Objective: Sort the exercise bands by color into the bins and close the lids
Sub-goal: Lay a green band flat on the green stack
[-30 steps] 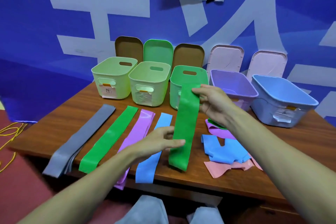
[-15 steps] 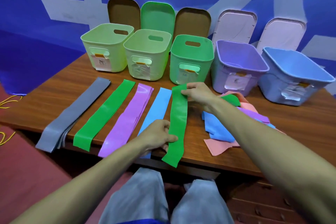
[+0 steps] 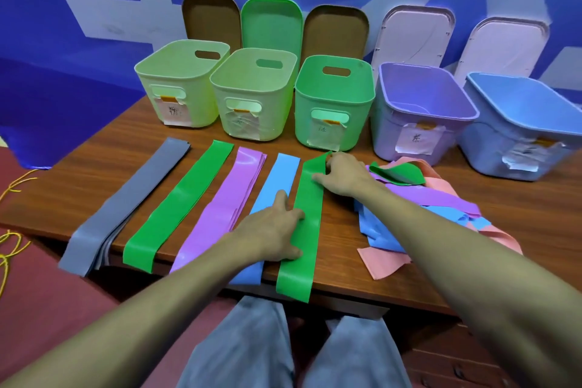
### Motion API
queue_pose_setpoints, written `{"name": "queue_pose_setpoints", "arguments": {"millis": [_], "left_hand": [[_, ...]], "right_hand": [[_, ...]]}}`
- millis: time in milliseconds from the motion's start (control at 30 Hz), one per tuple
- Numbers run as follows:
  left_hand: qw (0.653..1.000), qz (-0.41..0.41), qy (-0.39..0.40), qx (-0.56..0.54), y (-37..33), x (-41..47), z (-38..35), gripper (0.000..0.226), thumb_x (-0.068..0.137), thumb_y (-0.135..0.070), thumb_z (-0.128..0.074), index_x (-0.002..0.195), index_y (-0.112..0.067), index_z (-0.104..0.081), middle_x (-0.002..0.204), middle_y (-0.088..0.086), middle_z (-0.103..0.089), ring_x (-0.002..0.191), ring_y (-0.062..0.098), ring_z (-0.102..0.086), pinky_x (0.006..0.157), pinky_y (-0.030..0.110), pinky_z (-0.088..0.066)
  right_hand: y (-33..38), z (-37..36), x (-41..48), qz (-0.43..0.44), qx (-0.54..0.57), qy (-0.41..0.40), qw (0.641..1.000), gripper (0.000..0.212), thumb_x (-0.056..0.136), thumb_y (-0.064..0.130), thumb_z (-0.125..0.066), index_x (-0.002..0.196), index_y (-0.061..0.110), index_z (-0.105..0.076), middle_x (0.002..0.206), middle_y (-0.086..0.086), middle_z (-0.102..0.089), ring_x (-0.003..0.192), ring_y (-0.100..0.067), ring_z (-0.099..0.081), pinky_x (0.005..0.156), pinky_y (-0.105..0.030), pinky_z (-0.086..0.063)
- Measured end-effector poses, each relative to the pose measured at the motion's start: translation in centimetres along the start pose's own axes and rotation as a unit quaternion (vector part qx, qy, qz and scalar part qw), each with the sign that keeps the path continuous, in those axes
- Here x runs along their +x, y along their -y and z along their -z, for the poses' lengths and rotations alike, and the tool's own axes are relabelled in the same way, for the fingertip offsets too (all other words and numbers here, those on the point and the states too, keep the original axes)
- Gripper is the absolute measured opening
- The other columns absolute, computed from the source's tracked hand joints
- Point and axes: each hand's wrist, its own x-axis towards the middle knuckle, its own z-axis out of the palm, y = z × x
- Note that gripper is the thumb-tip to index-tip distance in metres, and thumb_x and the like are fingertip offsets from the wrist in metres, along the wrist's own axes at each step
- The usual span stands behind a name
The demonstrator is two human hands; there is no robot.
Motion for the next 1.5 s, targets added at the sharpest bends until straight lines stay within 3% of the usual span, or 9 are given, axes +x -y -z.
{"name": "queue_pose_setpoints", "arguments": {"millis": [167,333,567,700,900,1133,1233,1367,1500], "left_hand": [[0.995,-0.054,0.020,0.082,0.3,1.4,0.9,0.061,0.085,-0.044,-0.060,0.137,-0.018,-0.042,0.146,0.003,-0.026,0.132,0.025,-0.028,0.107,0.040,-0.028],[0.997,-0.069,-0.018,0.027,-0.2,4.1,1.7,0.026,0.088,-0.027,-0.057,0.111,-0.015,-0.059,0.128,0.002,-0.049,0.114,0.021,-0.050,0.096,0.032,-0.042],[0.995,-0.070,-0.002,0.067,-0.6,6.5,2.4,0.056,0.082,-0.034,-0.069,0.132,-0.021,-0.049,0.125,0.000,-0.051,0.113,0.017,-0.051,0.091,0.028,-0.046],[0.996,-0.057,0.003,0.062,-1.1,6.6,2.4,0.059,0.080,-0.039,-0.069,0.132,-0.020,-0.048,0.123,0.000,-0.049,0.113,0.018,-0.049,0.090,0.028,-0.045],[0.997,-0.031,0.006,0.072,-2.2,6.9,2.4,0.050,0.085,-0.041,-0.059,0.128,-0.017,-0.050,0.122,0.003,-0.049,0.113,0.020,-0.049,0.094,0.033,-0.046],[0.993,0.003,-0.032,0.110,-4.2,7.5,4.2,0.034,0.088,-0.030,-0.052,0.120,-0.017,-0.057,0.126,0.007,-0.056,0.114,0.026,-0.055,0.094,0.040,-0.049],[0.993,-0.018,-0.112,-0.014,-5.9,7.9,5.7,0.031,0.086,-0.024,-0.052,0.115,-0.018,-0.061,0.122,0.007,-0.060,0.110,0.027,-0.058,0.092,0.036,-0.049],[0.954,-0.097,-0.193,-0.206,-9.1,8.3,8.9,0.031,0.090,-0.014,-0.053,0.120,-0.009,-0.059,0.118,0.008,-0.064,0.104,0.020,-0.059,0.087,0.024,-0.044],[0.890,-0.145,-0.193,-0.387,-11.9,8.9,11.9,0.055,0.089,-0.018,-0.060,0.140,-0.012,-0.041,0.137,0.004,-0.050,0.120,0.017,-0.052,0.104,0.034,-0.041]], "right_hand": [[-1.7,1.3,-0.4,0.006,-0.040,-0.047,0.998,0.026,0.082,0.028,-0.054,0.072,0.005,-0.058,0.098,-0.020,-0.063,0.098,-0.037,-0.057,0.078,-0.037,-0.046],[-5.0,3.4,-1.3,0.008,-0.111,-0.132,0.985,0.032,0.086,0.022,-0.055,0.114,0.010,-0.063,0.118,-0.013,-0.055,0.113,-0.033,-0.047,0.095,-0.042,-0.039],[-7.7,3.7,-2.6,-0.013,-0.129,-0.110,0.985,0.022,0.092,0.027,-0.051,0.103,0.019,-0.068,0.106,-0.009,-0.068,0.104,-0.030,-0.058,0.091,-0.038,-0.035],[-8.1,4.7,-3.0,-0.021,-0.072,-0.131,0.989,0.022,0.090,0.019,-0.051,0.100,0.019,-0.070,0.106,-0.009,-0.070,0.102,-0.031,-0.059,0.091,-0.038,-0.040],[-9.3,7.9,-4.6,-0.047,0.049,-0.218,0.974,0.021,0.084,0.014,-0.051,0.090,0.017,-0.071,0.097,-0.009,-0.070,0.089,-0.030,-0.061,0.072,-0.034,-0.047],[-10.4,11.5,-6.0,-0.080,0.148,-0.333,0.928,0.022,0.081,0.013,-0.053,0.089,0.021,-0.072,0.094,-0.004,-0.073,0.093,-0.027,-0.065,0.082,-0.037,-0.053],[-10.7,14.0,-6.5,-0.067,0.171,-0.381,0.906,0.020,0.084,0.012,-0.054,0.089,0.018,-0.072,0.093,-0.004,-0.073,0.091,-0.025,-0.065,0.081,-0.029,-0.046],[-10.1,17.4,-7.6,-0.028,0.231,-0.457,0.858,0.016,0.089,0.013,-0.056,0.093,0.014,-0.072,0.092,-0.001,-0.072,0.083,-0.016,-0.062,0.073,-0.015,-0.039],[-8.9,19.6,-8.4,0.031,0.315,-0.468,0.825,0.013,0.089,0.013,-0.059,0.091,0.014,-0.072,0.086,0.003,-0.070,0.078,-0.010,-0.063,0.071,-0.009,-0.045]]}}
